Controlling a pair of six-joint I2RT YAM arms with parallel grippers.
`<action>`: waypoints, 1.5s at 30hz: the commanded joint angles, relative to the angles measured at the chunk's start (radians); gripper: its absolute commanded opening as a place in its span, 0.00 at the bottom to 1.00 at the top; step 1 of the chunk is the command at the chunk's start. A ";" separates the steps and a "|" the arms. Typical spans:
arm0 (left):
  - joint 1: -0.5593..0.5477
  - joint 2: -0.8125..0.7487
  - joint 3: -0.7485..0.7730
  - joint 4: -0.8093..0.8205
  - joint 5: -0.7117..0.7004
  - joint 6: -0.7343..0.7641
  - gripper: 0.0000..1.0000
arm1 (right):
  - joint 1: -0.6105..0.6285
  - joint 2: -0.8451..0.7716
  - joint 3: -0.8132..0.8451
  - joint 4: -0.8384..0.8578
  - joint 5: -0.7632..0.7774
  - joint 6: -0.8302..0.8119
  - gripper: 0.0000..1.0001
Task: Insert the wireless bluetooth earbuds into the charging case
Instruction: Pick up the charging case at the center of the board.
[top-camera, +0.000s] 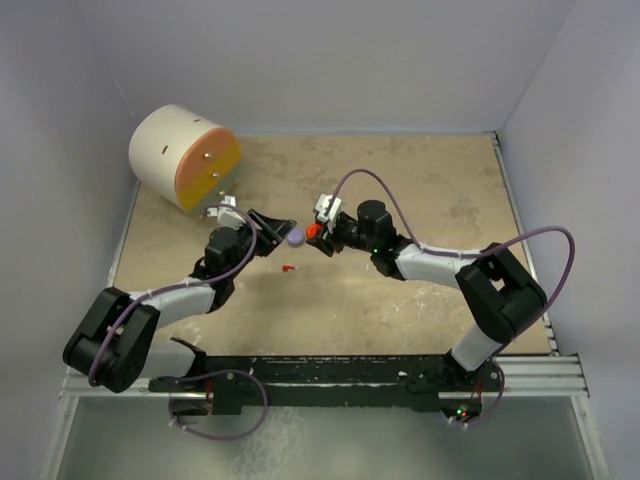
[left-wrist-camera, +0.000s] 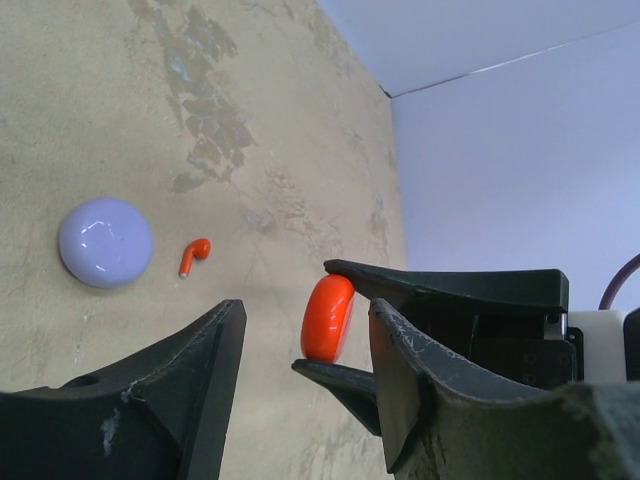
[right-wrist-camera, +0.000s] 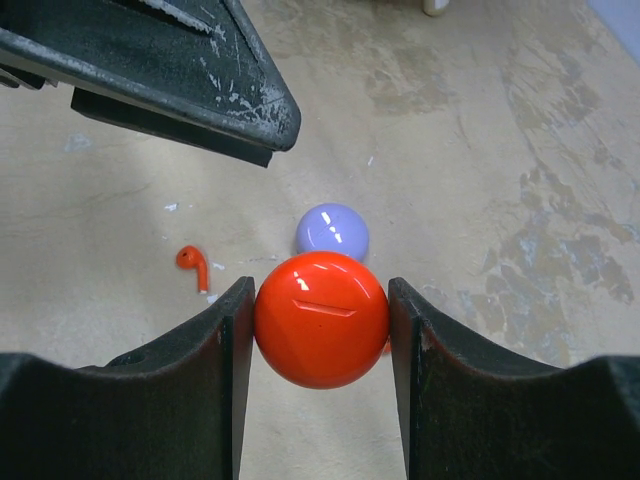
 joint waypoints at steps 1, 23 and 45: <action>-0.029 0.012 -0.005 0.099 -0.009 0.025 0.52 | 0.011 -0.040 0.006 0.057 -0.033 -0.010 0.00; -0.113 0.127 0.011 0.260 -0.046 0.037 0.43 | 0.016 -0.054 0.016 0.044 -0.077 -0.017 0.00; -0.127 0.172 0.016 0.309 -0.033 0.033 0.33 | 0.020 -0.049 0.024 0.037 -0.101 -0.023 0.00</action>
